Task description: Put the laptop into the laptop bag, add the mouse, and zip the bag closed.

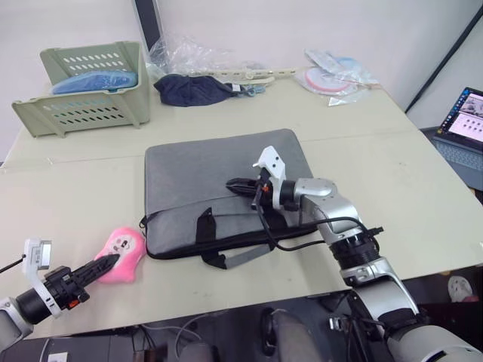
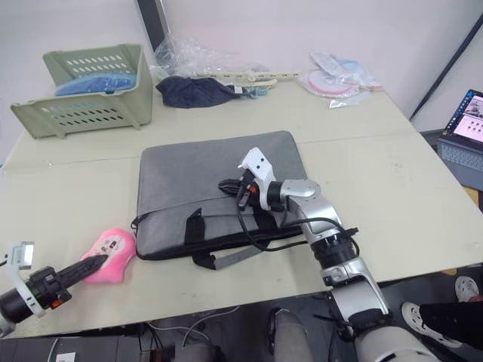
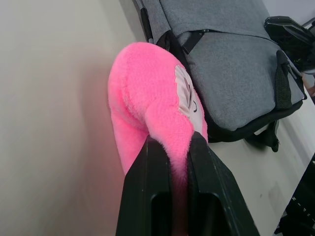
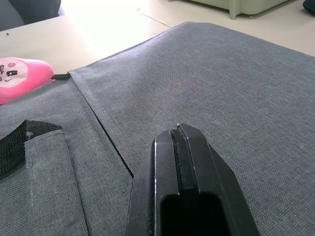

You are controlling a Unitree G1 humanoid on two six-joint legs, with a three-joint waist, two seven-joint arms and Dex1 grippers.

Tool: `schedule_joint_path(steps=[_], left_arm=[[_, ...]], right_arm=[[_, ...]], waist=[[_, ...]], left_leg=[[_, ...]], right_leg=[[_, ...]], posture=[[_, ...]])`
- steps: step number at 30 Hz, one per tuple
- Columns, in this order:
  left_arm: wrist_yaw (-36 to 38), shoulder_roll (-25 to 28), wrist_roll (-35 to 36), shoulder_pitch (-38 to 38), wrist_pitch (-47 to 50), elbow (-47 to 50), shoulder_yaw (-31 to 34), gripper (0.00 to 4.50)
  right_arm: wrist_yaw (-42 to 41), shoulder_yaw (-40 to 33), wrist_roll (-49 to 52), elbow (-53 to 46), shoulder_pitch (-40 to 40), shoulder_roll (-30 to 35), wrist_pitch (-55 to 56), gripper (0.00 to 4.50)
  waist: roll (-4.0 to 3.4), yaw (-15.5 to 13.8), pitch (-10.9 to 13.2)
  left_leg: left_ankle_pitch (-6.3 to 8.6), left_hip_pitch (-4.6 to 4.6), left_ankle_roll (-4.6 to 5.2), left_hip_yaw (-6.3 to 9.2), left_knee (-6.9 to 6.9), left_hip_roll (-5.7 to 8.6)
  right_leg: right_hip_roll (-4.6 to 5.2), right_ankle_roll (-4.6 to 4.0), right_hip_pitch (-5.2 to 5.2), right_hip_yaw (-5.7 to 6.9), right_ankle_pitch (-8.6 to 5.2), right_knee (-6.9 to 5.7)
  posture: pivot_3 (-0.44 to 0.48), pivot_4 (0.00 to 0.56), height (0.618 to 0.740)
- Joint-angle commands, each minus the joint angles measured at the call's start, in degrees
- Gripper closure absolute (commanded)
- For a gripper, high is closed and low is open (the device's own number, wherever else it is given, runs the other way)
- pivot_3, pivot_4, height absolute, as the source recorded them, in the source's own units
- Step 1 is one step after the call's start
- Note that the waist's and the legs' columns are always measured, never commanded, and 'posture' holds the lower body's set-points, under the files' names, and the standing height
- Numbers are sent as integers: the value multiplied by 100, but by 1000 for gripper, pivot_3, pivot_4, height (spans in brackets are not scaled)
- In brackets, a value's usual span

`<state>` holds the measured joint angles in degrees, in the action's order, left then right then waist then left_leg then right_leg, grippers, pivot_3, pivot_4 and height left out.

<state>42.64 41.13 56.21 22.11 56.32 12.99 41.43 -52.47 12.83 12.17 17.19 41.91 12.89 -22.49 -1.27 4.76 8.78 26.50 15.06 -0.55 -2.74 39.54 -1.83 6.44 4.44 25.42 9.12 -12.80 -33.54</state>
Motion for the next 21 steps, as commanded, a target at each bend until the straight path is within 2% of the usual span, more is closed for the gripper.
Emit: schedule_joint_path(steps=[1, 7, 21], left_arm=[[91, 115, 66, 277, 169, 174, 67, 4450], [75, 125, 103, 286, 207, 209, 82, 4450], [236, 109, 504, 972, 421, 732, 199, 4450]], right_arm=[[25, 334, -274, 596, -411, 0, -306, 4500], [31, 354, -291, 624, -411, -11, -289, 4500], [41, 400, -341, 663, -416, -5, -267, 4500]], waist=[[-2, -1, 0], [-2, -1, 0], [-3, -2, -1]], left_leg=[[0, 0, -1, 4, -1, 0], [1, -1, -2, 10, -2, 0], [3, -1, -5, 15, -5, -4]], right_leg=[[0, -1, 1, 0, -1, 0], [0, -3, 1, -1, -1, 0], [1, -11, 3, -2, -7, 2]], posture=[[0, 150, 740], [0, 150, 740], [0, 150, 740]])
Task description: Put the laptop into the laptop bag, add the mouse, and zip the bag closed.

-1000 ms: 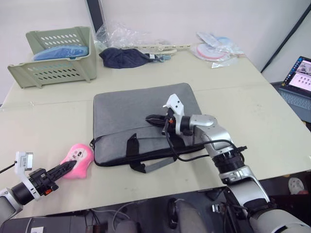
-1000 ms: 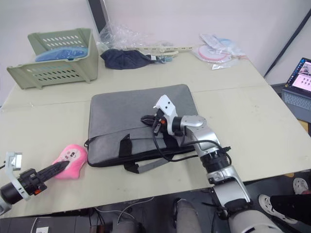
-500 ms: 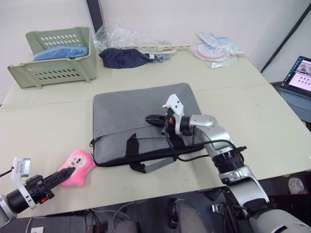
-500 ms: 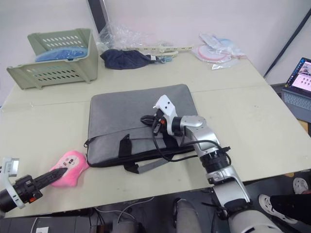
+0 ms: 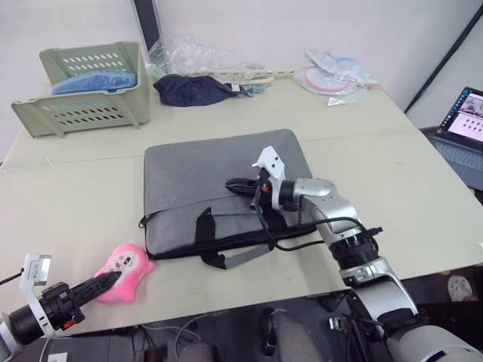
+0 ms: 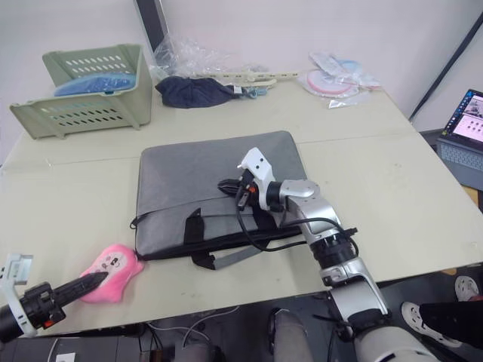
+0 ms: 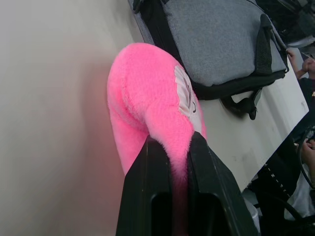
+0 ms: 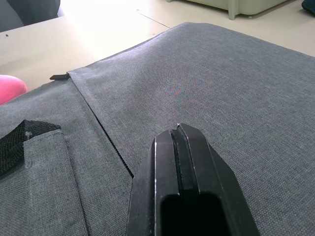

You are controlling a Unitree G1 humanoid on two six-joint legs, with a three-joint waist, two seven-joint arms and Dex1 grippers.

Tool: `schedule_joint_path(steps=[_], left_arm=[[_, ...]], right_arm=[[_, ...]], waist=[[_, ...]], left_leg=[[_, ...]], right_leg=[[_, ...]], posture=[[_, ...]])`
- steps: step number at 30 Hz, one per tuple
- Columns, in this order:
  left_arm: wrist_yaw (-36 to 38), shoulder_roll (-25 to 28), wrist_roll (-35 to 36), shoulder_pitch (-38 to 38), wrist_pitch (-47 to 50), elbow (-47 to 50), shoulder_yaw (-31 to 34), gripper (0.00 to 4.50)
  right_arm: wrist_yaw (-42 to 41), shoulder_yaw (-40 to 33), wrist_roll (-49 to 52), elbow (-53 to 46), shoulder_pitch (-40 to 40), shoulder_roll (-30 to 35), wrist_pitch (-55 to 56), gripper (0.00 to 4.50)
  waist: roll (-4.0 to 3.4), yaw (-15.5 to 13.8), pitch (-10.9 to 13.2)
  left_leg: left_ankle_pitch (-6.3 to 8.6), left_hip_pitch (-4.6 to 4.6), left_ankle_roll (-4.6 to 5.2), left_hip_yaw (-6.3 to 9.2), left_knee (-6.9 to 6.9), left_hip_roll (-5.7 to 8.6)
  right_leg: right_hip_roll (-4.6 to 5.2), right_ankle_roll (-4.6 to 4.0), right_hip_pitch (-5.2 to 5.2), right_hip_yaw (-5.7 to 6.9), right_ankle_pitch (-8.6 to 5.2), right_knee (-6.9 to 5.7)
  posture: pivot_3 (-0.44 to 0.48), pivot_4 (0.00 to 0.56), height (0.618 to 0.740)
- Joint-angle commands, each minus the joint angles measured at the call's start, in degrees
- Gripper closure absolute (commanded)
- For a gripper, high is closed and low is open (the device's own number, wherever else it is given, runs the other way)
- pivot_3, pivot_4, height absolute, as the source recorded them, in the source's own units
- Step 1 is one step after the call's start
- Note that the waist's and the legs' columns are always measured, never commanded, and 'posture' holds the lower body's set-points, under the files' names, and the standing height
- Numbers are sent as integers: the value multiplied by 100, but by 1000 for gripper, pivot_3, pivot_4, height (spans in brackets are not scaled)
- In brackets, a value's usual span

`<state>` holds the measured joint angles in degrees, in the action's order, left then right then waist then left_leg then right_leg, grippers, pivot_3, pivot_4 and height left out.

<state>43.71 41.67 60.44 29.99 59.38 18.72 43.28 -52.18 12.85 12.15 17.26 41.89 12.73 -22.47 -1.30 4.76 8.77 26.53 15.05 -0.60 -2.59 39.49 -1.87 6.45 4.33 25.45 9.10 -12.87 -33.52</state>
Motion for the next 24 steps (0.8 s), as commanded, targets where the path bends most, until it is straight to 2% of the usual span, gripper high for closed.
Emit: schedule_joint_path(steps=[1, 9, 24], left_arm=[[125, 59, 95, 191, 113, 159, 11, 4450], [215, 45, 203, 298, 209, 333, -152, 4450], [171, -138, 230, 416, 123, 831, -892, 4450]], right_arm=[[13, 404, -340, 656, -405, 1, -274, 4500], [27, 415, -351, 666, -385, -43, -260, 4500], [74, 414, -355, 657, -324, -121, -273, 4500]], waist=[[0, -3, 0], [0, 11, 0], [-6, 11, -6]], left_leg=[[0, 0, 0, 0, 0, 0], [1, -3, -2, 0, -6, -2], [2, -10, -3, -1, -15, -2]], right_leg=[[0, -1, 0, 0, -1, 0], [-1, -13, 2, 1, -7, -1], [1, -28, 2, -3, -16, -3]], posture=[[0, 150, 740], [0, 150, 740], [0, 150, 740]])
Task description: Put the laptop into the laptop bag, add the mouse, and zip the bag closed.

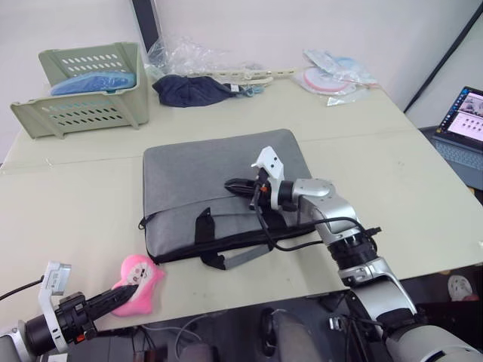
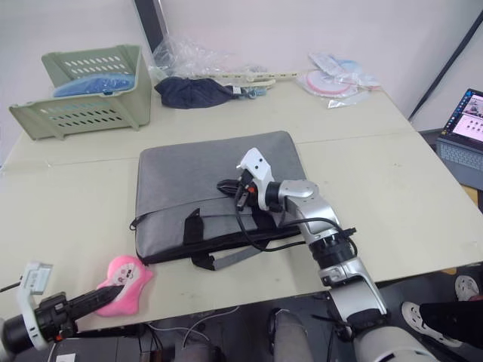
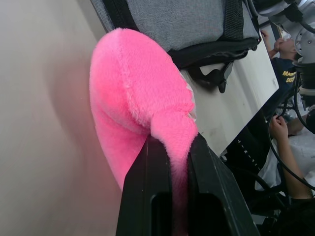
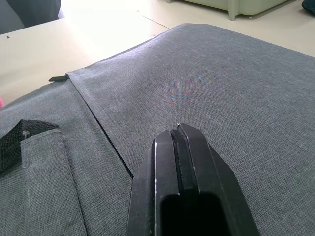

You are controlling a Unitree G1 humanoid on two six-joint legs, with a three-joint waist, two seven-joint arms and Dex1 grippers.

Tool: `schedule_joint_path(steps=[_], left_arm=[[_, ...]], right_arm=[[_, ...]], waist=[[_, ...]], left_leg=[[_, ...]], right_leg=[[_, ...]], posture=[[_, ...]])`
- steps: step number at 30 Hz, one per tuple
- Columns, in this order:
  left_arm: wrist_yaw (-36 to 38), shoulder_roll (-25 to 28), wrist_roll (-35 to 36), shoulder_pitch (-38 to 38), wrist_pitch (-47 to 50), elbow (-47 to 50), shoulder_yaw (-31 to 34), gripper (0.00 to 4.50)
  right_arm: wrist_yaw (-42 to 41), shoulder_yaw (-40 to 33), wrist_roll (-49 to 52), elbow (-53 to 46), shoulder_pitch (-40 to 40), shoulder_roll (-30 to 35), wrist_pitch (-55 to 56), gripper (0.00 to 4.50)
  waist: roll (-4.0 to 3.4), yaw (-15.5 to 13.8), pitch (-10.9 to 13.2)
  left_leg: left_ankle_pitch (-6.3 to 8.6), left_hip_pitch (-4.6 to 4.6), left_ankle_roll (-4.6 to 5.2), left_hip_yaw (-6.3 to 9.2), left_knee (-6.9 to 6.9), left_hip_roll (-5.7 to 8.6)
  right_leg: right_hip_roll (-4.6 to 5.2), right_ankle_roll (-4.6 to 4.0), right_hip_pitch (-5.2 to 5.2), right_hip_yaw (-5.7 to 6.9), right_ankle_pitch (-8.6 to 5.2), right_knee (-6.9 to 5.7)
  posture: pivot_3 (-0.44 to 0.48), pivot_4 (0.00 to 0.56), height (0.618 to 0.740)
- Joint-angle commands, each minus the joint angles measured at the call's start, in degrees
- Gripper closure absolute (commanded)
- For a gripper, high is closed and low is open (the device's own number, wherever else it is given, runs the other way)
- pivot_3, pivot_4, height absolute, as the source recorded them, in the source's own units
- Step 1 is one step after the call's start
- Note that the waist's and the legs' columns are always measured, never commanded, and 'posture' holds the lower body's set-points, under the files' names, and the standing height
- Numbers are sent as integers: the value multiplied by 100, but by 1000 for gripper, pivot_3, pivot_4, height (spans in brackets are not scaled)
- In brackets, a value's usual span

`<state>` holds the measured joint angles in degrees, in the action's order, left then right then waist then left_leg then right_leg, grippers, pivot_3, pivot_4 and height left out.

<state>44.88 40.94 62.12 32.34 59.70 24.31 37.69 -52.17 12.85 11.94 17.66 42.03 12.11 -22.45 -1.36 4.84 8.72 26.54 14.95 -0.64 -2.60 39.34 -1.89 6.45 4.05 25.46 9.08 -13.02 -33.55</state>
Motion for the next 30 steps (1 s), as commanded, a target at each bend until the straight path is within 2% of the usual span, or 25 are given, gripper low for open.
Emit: schedule_joint_path(steps=[1, 8, 11, 14, 15, 17, 23, 30], left_arm=[[44, -67, 56, 187, 80, 284, -359, 4450], [141, 70, 0, 307, 41, 66, -187, 4450], [71, 89, 24, 252, 54, -148, -20, 3399], [156, 145, -97, 349, -1, -116, -37, 2052], [161, 182, -229, 411, -51, -75, -95, 1762], [315, 331, -539, 631, -194, -51, -222, 882], [881, 633, -528, 1059, -264, -129, 240, 882], [1596, 974, -409, 1210, -217, -653, 1183, 882]], right_arm=[[73, 411, -339, 620, -335, -64, -273, 4500], [53, 393, -365, 620, -330, -88, -271, 4500], [51, 391, -367, 607, -340, -95, -282, 4500], [49, 394, -368, 593, -351, -105, -285, 4500], [47, 393, -367, 586, -354, -106, -288, 4500], [46, 393, -363, 566, -357, -111, -298, 4500], [30, 387, -356, 469, -380, -110, -350, 4500], [26, 381, -330, 354, -398, -102, -412, 4500]], waist=[[0, 4, -1], [-6, 7, -6], [-7, 5, -6], [-8, 1, -6], [-8, 0, -6], [-14, -9, -10], [-39, 6, -14], [-25, -7, -17]], left_leg=[[0, -1, 0, -2, -1, 0], [0, -7, -1, -4, -5, -2], [1, -17, -1, -11, -13, -3], [1, -19, -1, -14, -15, -2], [1, -20, -1, -14, -15, -3], [1, -21, -2, -14, -15, -3], [4, -33, -7, -21, -27, -6], [10, -34, -18, -23, -29, -26]], right_leg=[[0, 0, 0, 0, 0, 0], [-1, -3, 0, 1, -2, -2], [-2, -7, 0, 1, -4, -4], [-2, -8, 0, 0, -4, -6], [-2, -8, 0, 0, -5, -6], [-1, -11, 0, 0, -6, -7], [-3, -22, 0, 0, -14, -11], [-18, -35, 1, 5, -22, -11]], posture=[[0, 150, 740], [0, 150, 740], [0, 150, 740], [0, 150, 740], [0, 150, 740], [0, 150, 740], [0, 150, 740], [0, 150, 740]])
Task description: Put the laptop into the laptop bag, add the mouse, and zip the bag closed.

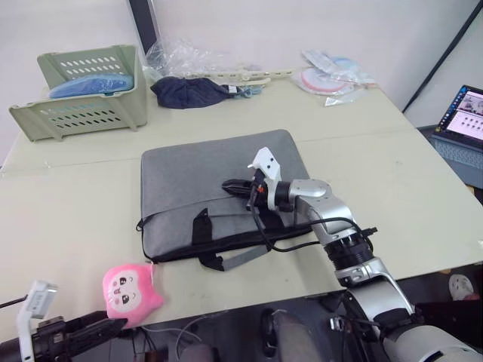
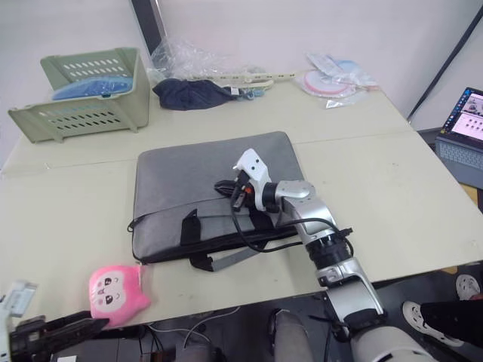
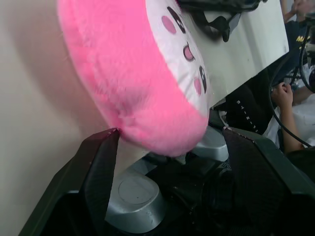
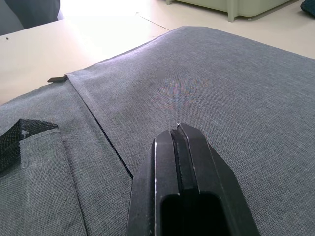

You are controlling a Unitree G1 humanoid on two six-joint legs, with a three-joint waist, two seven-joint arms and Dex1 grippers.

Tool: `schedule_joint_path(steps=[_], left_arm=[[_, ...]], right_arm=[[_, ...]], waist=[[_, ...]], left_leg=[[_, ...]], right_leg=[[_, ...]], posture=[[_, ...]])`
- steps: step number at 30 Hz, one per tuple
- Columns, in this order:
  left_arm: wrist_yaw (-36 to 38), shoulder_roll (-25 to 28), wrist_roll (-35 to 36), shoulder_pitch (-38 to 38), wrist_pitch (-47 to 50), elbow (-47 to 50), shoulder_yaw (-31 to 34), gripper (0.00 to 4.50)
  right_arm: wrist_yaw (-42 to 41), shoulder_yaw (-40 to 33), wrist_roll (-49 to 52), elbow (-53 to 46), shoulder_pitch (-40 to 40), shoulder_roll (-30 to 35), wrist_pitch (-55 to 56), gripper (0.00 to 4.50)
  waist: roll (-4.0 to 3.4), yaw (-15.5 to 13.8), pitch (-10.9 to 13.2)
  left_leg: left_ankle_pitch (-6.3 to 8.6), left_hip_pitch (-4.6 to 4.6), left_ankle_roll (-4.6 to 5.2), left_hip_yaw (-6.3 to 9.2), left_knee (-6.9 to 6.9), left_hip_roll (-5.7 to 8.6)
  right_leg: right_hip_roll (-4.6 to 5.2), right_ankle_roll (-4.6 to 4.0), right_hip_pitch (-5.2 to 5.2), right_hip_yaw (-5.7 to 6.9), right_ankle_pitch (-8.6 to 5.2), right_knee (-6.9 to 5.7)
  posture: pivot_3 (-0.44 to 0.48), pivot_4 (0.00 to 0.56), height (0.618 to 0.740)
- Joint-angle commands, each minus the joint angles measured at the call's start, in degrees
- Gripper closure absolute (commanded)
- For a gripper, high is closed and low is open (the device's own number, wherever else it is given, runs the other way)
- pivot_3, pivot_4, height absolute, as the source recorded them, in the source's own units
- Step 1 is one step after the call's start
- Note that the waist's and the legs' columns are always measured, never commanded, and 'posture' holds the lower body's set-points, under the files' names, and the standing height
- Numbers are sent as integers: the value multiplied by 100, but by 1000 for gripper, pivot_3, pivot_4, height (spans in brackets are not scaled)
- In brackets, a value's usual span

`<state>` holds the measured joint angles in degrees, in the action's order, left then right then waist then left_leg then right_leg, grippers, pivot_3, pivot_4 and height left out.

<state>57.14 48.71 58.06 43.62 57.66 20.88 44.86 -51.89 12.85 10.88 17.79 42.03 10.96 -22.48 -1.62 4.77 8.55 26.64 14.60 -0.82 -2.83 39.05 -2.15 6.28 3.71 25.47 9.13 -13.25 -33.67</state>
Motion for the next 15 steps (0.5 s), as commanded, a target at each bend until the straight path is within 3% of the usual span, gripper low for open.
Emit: schedule_joint_path(steps=[1, 9, 15], left_arm=[[489, 281, -36, 42, -40, -457, 591, 882], [811, 764, -183, -437, -54, -1073, 972, 882], [890, 1073, -555, -1389, -239, -1566, 138, 882]], right_arm=[[-6, 386, -219, 307, -402, 14, -418, 4500], [8, 376, -194, 196, -364, -9, -481, 4500], [49, 362, -185, 146, -323, -51, -528, 4500]], waist=[[1, -1, 0], [3, 0, 2], [-4, 20, 7]], left_leg=[[1, 0, -1, 0, 0, -1], [3, 3, -7, 0, -4, -7], [5, 1, -11, -7, -6, -12]], right_leg=[[-2, -3, 0, 1, -2, -2], [-12, -13, 9, 6, -9, -9], [-23, -14, 10, 3, -9, -10]], posture=[[0, 150, 740], [0, 150, 740], [0, 150, 740]])
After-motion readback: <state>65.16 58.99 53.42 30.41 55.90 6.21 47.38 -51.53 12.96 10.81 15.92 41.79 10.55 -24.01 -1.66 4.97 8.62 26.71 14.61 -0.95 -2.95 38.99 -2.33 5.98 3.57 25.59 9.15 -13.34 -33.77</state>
